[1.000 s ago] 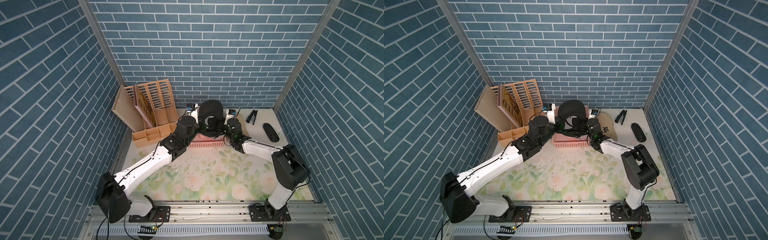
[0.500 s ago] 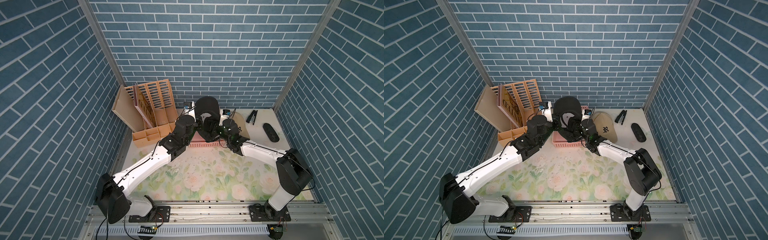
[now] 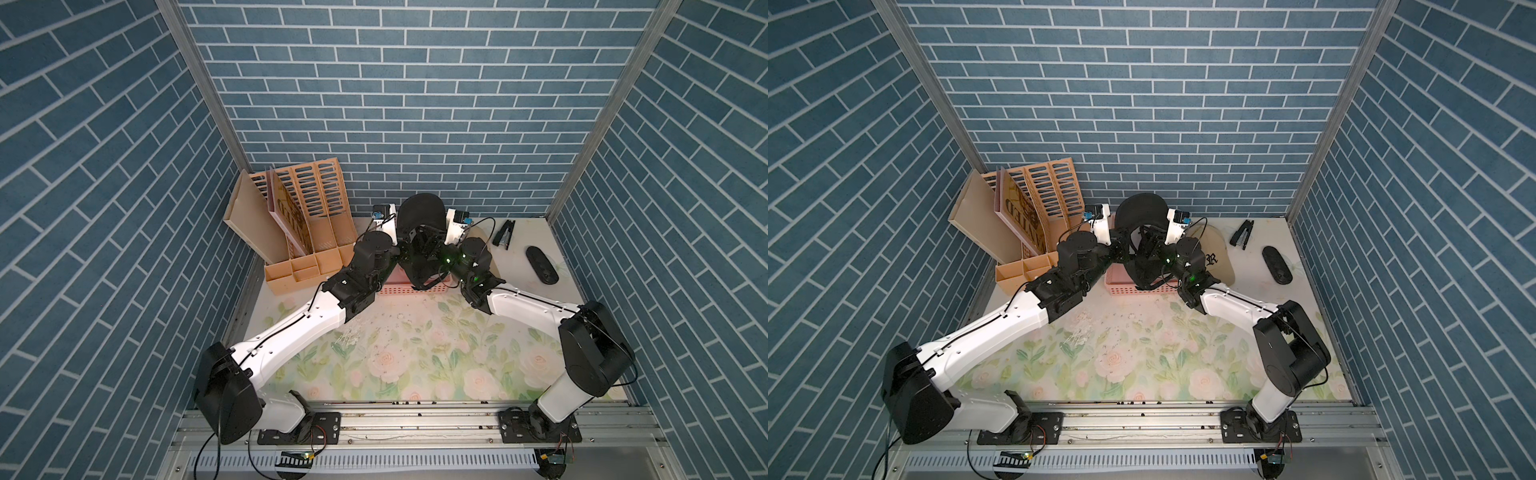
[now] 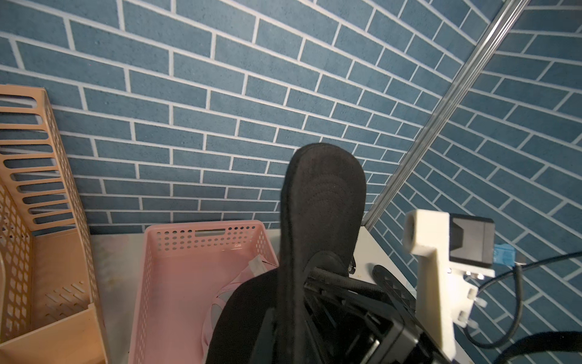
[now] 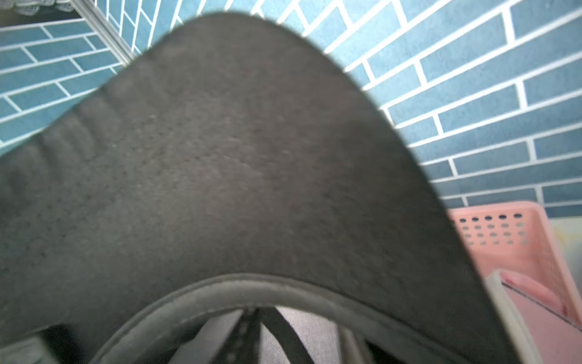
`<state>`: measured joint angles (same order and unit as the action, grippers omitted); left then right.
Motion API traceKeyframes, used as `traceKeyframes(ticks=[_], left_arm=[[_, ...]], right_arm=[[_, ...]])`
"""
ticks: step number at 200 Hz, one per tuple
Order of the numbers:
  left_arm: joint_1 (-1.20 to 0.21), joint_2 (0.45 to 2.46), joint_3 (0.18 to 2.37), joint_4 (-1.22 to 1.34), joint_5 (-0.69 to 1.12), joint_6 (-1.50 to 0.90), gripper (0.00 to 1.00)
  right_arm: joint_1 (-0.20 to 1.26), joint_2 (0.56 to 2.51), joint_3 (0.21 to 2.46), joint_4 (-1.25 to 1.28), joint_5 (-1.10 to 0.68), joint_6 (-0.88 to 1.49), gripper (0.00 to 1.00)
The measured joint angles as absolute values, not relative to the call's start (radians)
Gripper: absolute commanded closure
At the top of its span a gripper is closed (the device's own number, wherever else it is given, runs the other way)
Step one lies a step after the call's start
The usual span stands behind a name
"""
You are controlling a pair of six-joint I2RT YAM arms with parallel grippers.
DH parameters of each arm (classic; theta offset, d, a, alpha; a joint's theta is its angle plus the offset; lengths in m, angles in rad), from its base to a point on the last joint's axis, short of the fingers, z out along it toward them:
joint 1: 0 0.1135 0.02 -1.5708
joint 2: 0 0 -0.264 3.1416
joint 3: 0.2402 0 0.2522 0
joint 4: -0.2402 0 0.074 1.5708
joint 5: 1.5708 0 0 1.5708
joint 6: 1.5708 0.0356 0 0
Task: Turn the baseball cap inside out
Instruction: Turn over the baseball cap.
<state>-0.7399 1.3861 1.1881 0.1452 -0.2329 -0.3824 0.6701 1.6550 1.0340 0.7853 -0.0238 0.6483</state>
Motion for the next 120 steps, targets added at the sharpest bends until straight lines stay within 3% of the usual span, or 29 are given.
traceKeyframes(ticks=[78, 120], left_arm=[[-0.74, 1.387, 1.177, 0.158, -0.186, -0.416, 1.0], [-0.735, 1.396, 1.177, 0.161, -0.214, -0.415, 1.0]], right_arm=[[0.639, 1.77, 1.116, 0.719, 0.075, 0.736, 0.55], [0.73, 1.76, 1.121, 0.67, 0.091, 0.601, 0.51]])
